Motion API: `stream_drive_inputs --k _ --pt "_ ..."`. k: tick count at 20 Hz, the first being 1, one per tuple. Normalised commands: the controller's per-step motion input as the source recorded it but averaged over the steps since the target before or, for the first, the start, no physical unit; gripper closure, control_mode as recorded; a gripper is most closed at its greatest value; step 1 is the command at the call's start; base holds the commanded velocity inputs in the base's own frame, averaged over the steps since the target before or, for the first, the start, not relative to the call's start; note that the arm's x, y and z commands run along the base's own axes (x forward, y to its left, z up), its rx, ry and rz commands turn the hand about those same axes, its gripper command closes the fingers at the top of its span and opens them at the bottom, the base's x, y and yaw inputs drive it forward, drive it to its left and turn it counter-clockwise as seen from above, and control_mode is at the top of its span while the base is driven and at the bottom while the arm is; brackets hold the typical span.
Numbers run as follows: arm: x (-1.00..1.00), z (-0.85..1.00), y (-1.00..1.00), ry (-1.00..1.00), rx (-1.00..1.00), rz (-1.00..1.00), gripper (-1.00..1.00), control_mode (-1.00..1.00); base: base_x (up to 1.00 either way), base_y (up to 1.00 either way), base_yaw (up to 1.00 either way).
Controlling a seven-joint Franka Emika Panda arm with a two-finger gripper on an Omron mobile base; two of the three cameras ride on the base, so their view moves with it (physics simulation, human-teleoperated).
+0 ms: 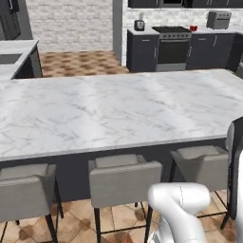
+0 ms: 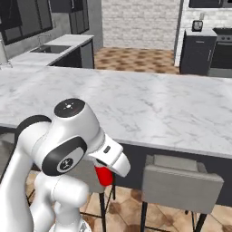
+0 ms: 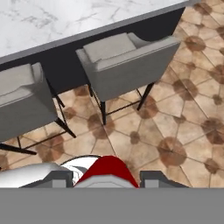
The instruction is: Four empty soda cans are scattered around the kitchen. Gather all the cans and cluster them next to the stove for recycling.
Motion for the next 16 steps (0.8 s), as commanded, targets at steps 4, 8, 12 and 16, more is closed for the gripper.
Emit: stream_drive_inputs --k 4,8,12,16 --pt "0.00 0.00 0.00 0.00 0.00 0.00 1.00 1.00 0.00 -0.99 0.02" --pt "0.00 0.00 0.00 0.00 0.00 0.00 1.00 1.00 0.00 -1.00 0.02" --pt "0.00 0.00 0.00 0.00 0.00 0.00 1.00 1.00 0.00 -0.98 0.01" --pt "0.00 0.00 0.00 0.00 0.00 0.00 1.00 1.00 0.00 -0.97 0.00"
